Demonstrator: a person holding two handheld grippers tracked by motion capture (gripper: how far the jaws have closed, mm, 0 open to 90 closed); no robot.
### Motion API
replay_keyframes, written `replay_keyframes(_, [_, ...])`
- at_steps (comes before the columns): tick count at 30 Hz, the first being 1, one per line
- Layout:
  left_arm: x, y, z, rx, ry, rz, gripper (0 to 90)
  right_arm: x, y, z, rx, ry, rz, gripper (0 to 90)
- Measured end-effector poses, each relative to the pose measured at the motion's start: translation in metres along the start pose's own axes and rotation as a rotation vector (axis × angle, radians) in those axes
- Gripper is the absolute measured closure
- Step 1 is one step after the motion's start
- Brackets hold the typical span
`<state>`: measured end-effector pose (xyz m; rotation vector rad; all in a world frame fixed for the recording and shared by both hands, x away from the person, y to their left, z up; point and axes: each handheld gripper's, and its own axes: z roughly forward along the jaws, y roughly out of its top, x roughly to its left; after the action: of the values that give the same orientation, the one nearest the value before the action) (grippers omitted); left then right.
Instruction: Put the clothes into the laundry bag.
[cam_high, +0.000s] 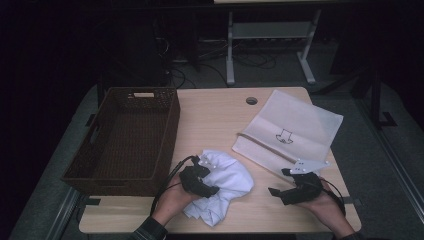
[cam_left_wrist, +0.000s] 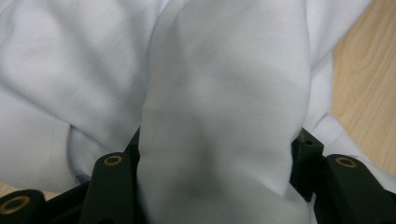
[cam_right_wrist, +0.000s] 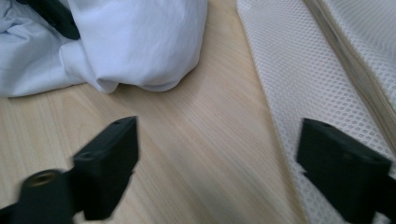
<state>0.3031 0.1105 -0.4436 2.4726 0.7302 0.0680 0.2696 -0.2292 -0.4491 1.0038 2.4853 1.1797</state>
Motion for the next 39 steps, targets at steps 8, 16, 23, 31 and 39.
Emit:
replay_keyframes(8, [-0.002,-0.001,0.002,-0.005,0.016,-0.005,42.4,-0.019,0.007,-0.005,0.039,-0.032,-0.012,25.5])
replay_keyframes(16, [-0.005,0.001,0.004,0.011,0.035,-0.031,41.3,-0.037,0.018,-0.009,-0.008,-0.047,0.040,27.3])
replay_keyframes(23, [-0.004,-0.001,0.004,-0.005,0.027,-0.028,41.5,-0.053,0.027,-0.005,0.012,-0.018,0.030,31.0])
replay_keyframes(31, [-0.004,-0.001,0.004,-0.002,0.026,-0.029,41.6,-0.064,0.039,0.003,0.015,-0.010,0.002,30.8])
replay_keyframes(39, [-0.003,0.000,0.004,0.007,0.021,-0.031,41.5,-0.079,0.052,0.021,0.040,0.007,0.011,32.7])
